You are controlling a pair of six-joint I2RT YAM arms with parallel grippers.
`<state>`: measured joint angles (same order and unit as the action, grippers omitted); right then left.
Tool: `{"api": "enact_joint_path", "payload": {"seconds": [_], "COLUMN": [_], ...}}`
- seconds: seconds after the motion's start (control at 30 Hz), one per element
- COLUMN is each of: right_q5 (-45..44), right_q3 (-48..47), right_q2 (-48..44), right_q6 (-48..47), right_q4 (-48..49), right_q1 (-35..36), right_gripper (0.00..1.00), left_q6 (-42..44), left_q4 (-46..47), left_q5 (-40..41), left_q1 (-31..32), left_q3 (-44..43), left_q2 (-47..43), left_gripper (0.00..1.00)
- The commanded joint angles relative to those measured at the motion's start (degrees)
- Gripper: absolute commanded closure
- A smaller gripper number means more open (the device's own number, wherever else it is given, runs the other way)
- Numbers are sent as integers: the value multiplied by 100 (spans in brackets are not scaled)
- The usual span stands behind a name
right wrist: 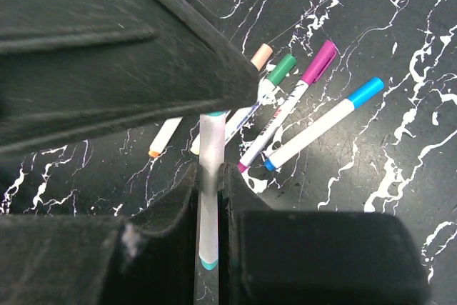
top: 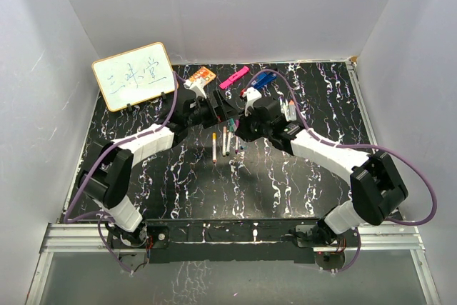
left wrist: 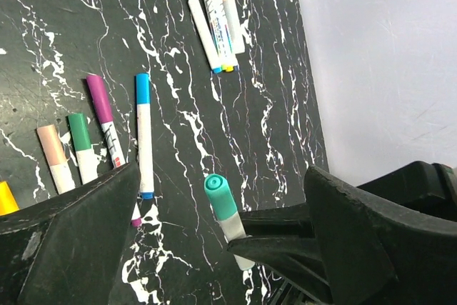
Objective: Open the pen caps
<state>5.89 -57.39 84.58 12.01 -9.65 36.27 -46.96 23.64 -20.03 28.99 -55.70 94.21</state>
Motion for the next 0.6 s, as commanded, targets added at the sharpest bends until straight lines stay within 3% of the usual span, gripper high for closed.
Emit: {"api": "enact_joint_path", "payload": {"seconds": [0.0, 0.13, 0.57], "right_q5": [-104, -127, -263], "right_q3": [-282, -332, -217], "right_q2": [-72, -83, -158], "right_q6": [-78, -85, -61], "right_q4": [397, 420, 797], "right_q1": [81, 112, 172], "right_gripper": [100, 100, 100], "left_q6": [-63, -111, -364], "left_q4": [134, 179, 517], "left_q5": [-76, -74, -172], "left_q1": [71, 105, 160], "left_q3": [-174, -132, -69], "left_q2": [-23, -9, -17], "left_gripper": [4, 8, 32]}}
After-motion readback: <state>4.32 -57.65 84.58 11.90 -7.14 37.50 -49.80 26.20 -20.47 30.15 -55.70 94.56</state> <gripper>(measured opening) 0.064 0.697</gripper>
